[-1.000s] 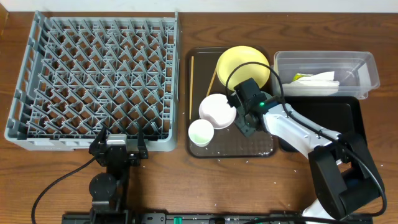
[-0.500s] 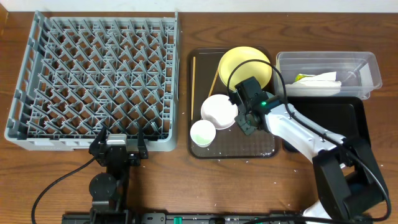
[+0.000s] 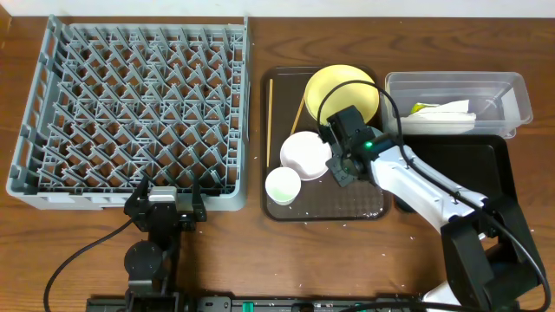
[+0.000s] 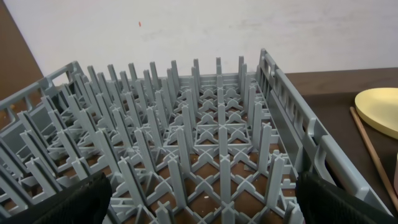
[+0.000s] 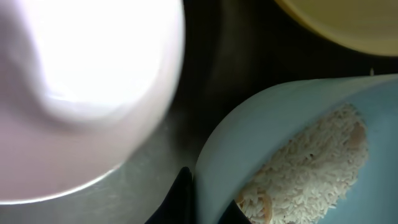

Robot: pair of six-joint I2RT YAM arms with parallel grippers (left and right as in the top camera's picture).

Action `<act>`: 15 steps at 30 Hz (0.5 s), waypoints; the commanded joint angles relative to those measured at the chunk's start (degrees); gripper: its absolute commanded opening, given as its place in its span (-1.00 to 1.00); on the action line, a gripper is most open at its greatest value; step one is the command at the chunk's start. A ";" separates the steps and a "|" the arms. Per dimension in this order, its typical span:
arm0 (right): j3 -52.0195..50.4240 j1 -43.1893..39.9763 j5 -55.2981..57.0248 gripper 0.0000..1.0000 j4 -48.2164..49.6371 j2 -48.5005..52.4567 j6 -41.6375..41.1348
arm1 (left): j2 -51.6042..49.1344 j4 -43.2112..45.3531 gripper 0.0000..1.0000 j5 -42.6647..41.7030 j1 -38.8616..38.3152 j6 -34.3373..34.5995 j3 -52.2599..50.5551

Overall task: Sort waste into correct bins and load items into the dishwasher
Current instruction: 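Lift the blue bowl and carry it right over the black tray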

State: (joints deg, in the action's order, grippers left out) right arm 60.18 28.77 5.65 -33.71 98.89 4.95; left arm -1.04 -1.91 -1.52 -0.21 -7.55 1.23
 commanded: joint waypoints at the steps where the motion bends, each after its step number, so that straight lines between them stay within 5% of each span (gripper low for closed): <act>1: 4.76 1.62 -0.39 -0.98 -0.85 -1.51 -1.90 | 0.00 -2.14 0.92 1.05 0.20 -0.35 -1.01; 15: 14.16 1.36 -6.51 -0.98 -13.11 -10.49 -7.28 | 0.00 -2.14 0.92 1.05 0.20 -0.35 -1.01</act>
State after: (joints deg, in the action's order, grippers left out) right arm 72.27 30.35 1.74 -46.13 94.19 0.14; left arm -1.04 -1.91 -1.52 -0.21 -7.55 1.23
